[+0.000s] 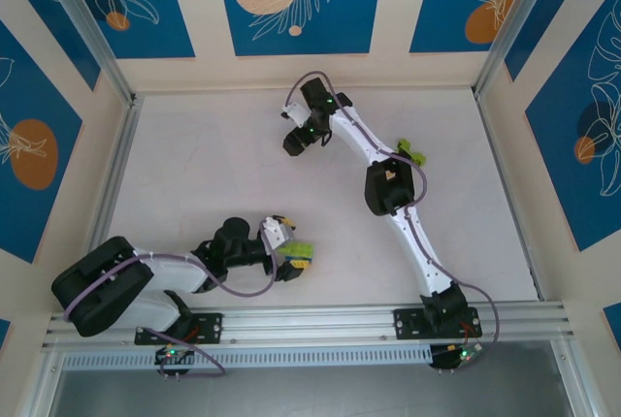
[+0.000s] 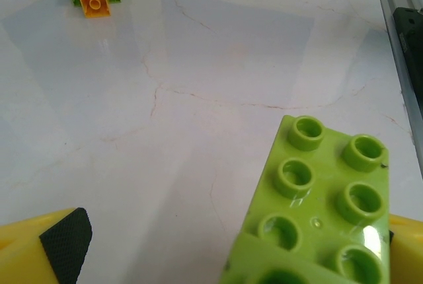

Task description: Assemble a carrot with lego

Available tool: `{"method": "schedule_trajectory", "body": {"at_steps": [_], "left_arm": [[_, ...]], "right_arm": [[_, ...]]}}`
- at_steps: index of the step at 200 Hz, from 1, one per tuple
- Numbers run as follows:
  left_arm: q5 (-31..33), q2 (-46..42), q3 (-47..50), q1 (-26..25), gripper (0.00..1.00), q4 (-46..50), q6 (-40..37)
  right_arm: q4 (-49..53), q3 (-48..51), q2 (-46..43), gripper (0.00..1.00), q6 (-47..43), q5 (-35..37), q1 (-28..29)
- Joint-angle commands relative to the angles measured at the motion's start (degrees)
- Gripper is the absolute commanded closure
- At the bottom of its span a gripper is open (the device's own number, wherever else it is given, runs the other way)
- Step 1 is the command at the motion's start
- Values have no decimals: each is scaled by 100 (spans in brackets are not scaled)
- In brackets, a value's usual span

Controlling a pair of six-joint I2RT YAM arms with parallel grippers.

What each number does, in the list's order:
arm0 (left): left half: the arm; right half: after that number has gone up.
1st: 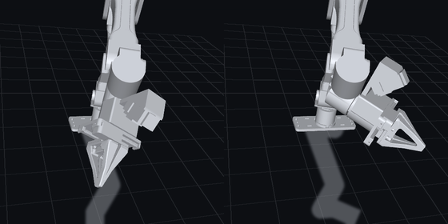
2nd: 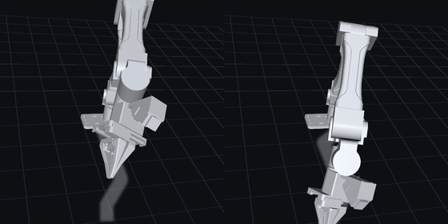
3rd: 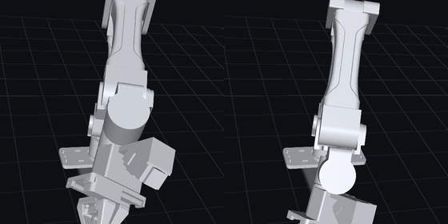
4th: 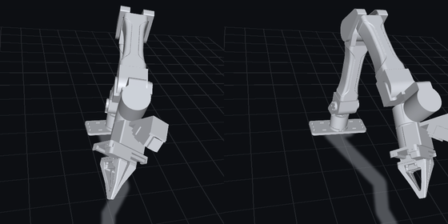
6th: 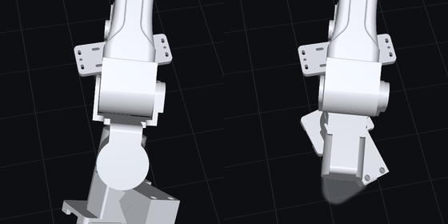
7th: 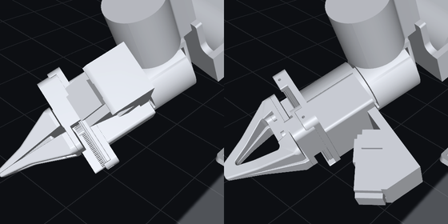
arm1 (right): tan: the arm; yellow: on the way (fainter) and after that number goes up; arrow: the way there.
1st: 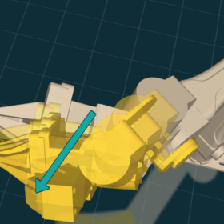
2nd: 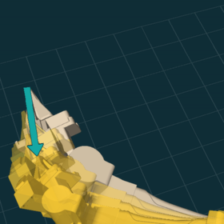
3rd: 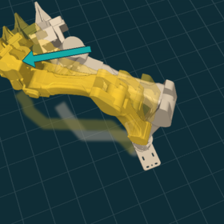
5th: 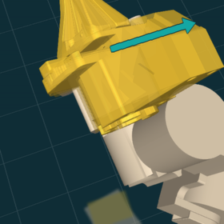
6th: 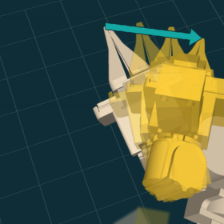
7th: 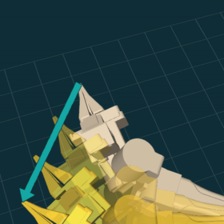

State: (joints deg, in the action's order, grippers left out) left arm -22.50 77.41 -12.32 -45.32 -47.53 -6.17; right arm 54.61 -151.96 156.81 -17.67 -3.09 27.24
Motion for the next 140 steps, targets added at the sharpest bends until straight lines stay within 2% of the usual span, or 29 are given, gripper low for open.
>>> {"method": "schedule_trajectory", "body": {"at_steps": [1,61,140], "left_arm": [[-143,84,-148,76,0,7,-51],[-140,126,-175,90,0,49,-37],[-128,137,-183,98,0,62,-41]], "right_arm": [[-38,-235,76,24,-61,-242,-35],[-78,-231,119,38,-17,-280,-26],[99,-295,251,33,-122,-118,29]]}}
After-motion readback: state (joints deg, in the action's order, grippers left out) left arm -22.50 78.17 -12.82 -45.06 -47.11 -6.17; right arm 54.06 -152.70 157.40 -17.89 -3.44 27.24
